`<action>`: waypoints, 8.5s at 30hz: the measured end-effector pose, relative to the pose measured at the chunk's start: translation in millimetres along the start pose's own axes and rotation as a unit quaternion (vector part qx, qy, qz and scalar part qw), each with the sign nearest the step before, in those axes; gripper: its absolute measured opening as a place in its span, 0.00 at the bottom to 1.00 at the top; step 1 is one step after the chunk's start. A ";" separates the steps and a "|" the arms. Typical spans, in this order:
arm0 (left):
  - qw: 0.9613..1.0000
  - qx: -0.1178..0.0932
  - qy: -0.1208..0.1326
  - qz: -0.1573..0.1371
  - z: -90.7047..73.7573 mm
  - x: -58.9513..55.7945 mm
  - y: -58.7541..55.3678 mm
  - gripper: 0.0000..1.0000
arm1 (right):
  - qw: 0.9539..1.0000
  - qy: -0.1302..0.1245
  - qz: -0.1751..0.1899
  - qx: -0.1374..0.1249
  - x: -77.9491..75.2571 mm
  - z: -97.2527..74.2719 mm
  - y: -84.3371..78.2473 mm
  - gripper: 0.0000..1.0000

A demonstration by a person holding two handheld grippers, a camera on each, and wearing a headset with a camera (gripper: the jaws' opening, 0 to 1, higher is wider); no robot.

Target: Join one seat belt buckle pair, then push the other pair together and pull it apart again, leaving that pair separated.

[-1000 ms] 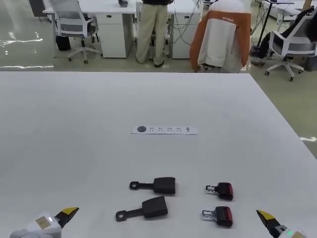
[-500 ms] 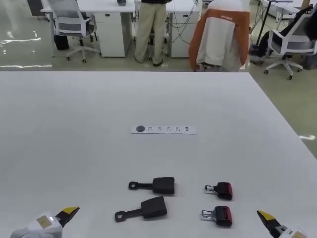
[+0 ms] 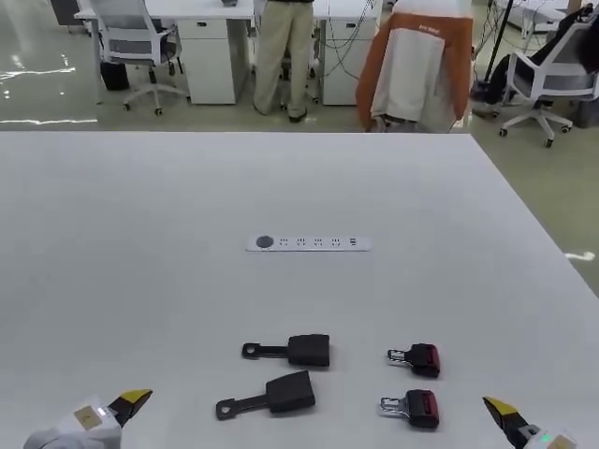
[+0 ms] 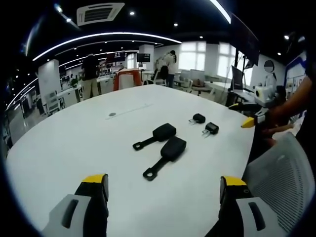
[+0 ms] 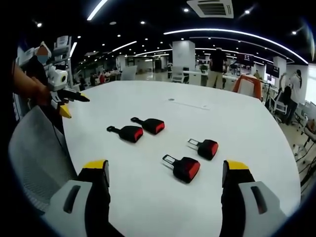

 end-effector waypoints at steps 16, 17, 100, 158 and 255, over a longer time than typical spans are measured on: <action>1.000 0.009 -0.009 0.001 14.9 3.9 -1.5 0.96 | 1.000 -0.002 0.011 0.008 -7.3 12.6 -6.0 0.96; 1.000 0.009 -0.010 0.001 15.8 4.4 -1.5 0.96 | 1.000 -0.001 0.011 0.009 -7.4 13.0 -6.3 0.96; 0.981 0.101 -0.148 0.077 144.8 -11.1 -8.4 0.90 | 0.985 0.141 -0.002 0.101 -31.9 80.4 -40.5 0.84; 0.939 0.161 -0.230 0.199 180.9 -27.8 -26.2 0.44 | 0.929 0.290 -0.115 0.201 -45.7 87.3 -70.7 0.50; 0.890 0.220 -0.294 0.271 183.4 -34.7 -29.7 0.33 | 0.915 0.344 -0.153 0.147 -16.8 104.2 -61.0 0.33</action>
Point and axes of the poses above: the centre of the closed fingertips' face, and the gripper's own axes: z roughly forward along the fingers, x roughly to its left, y roughly out of its top, the point moved 1 cm from there along -z, roughly backward along the fingers, and after that the axes turned 4 degrees about -x, right-handed, at the moved point
